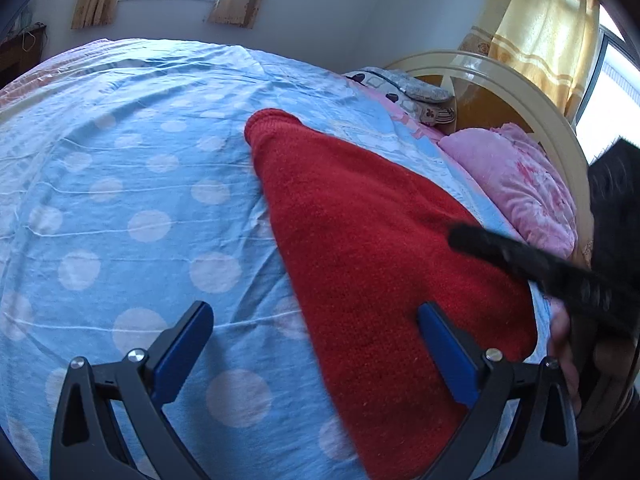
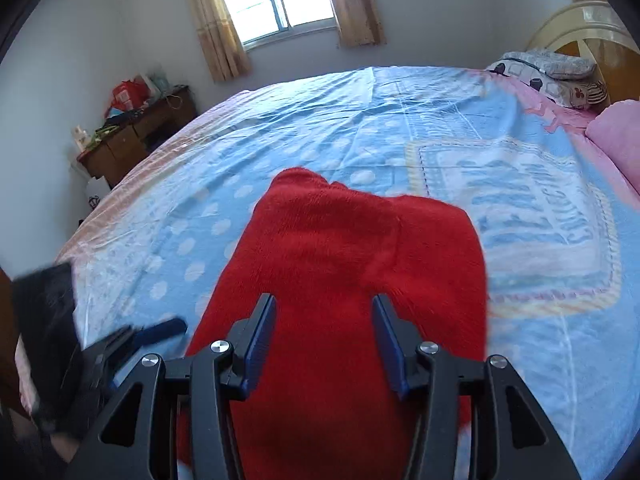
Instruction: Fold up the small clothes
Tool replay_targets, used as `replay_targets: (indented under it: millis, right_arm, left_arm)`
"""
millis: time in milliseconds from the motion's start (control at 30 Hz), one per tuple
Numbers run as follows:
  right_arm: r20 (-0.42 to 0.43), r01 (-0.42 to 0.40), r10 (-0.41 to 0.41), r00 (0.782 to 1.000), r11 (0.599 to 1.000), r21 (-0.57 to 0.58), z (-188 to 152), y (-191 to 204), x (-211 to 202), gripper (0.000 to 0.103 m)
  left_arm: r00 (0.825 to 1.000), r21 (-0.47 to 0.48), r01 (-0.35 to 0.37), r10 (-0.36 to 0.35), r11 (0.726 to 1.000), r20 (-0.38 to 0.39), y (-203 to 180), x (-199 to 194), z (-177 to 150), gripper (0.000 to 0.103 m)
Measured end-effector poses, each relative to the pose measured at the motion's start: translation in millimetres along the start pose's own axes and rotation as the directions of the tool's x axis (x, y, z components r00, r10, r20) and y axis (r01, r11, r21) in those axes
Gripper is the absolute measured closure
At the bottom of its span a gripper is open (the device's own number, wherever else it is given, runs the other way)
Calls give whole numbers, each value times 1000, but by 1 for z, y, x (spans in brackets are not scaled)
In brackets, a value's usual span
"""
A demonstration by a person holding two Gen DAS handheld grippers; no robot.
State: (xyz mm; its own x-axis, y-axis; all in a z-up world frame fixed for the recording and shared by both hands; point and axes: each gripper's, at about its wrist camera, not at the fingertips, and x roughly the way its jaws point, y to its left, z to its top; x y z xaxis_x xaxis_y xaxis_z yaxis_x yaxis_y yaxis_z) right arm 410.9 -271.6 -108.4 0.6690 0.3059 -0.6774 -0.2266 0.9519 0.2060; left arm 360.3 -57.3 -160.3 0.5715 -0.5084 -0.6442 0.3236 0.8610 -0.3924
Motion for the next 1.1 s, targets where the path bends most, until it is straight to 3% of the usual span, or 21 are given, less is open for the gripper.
replay_targets:
  millis: [167,300,467,733,867,1100]
  right_arm:
    - [11,35,-34,999,992,-119,-27,-1,4,52]
    - [21,34,-32,999,995,-89,-33,1,1,52]
    - [46,37,-30,998,988,-150,-43,4,-6,52]
    - [120,-50,57,991,997,-62,-34,-24,-39,51]
    - [170,-81,74,983,996,36,-22,-54,-48,36]
    - [113,-144,119,986,957,251,-4,-112,-11,34]
  left_arm:
    - [1000,21,-9,9,1000,-6,-3,2,0,0]
    - [1000,20,-13,14,1000,-11,-2,3,1,0]
    - [1000,24,-9,9,1000,-23,-3,5,2,0]
    - [1000,54,-1,1,999,-6,-11,5,3,0]
    - [999,70,49,-48,996,-15,-18,8,6,0]
    - [993,64,103,-99,993,-71,-21,19,9,0]
